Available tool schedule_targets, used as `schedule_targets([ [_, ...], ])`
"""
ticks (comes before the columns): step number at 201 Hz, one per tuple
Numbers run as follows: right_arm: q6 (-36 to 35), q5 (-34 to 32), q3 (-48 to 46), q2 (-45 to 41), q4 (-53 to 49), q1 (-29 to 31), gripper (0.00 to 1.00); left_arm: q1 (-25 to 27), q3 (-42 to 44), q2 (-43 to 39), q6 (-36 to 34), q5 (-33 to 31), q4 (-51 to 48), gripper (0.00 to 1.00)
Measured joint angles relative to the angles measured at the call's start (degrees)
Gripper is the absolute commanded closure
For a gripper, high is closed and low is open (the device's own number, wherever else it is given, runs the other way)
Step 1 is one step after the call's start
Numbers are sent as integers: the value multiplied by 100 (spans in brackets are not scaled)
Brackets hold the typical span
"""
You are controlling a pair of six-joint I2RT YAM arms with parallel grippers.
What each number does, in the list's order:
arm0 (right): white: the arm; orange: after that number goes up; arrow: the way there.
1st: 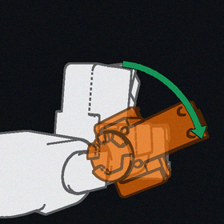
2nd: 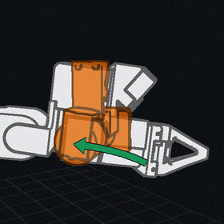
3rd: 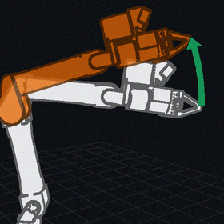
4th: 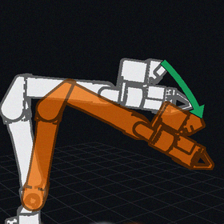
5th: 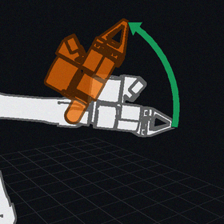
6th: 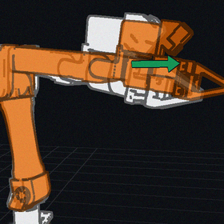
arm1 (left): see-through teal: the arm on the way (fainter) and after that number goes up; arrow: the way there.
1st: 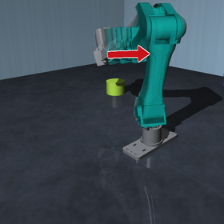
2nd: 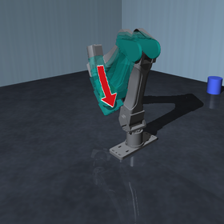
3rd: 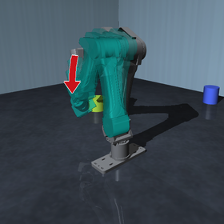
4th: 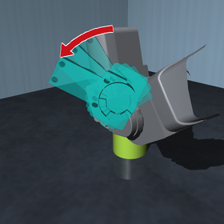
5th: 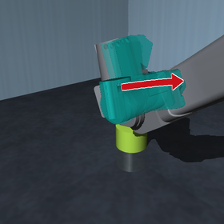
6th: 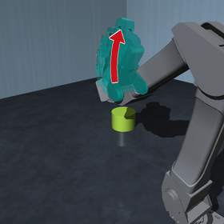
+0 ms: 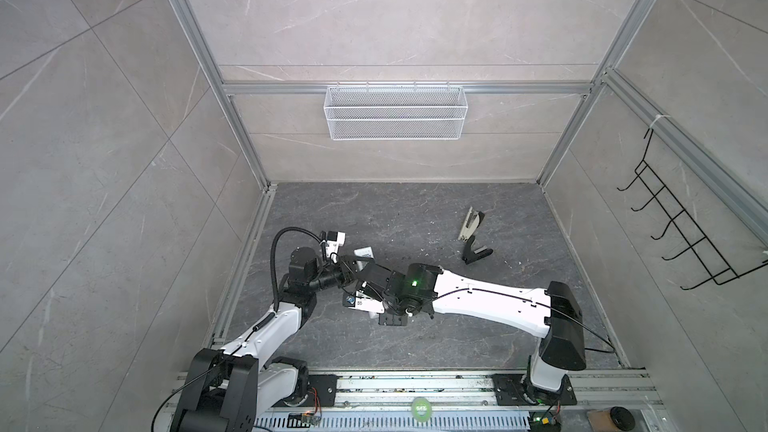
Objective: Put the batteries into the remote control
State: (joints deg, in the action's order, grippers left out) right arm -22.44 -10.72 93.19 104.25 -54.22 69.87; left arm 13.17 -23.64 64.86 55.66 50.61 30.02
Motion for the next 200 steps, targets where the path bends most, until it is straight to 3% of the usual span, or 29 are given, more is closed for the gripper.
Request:
schedule_targets([
  [200, 723, 59, 1091, 879, -1034, -229, 98, -9, 13, 11, -289, -323, -35, 100],
])
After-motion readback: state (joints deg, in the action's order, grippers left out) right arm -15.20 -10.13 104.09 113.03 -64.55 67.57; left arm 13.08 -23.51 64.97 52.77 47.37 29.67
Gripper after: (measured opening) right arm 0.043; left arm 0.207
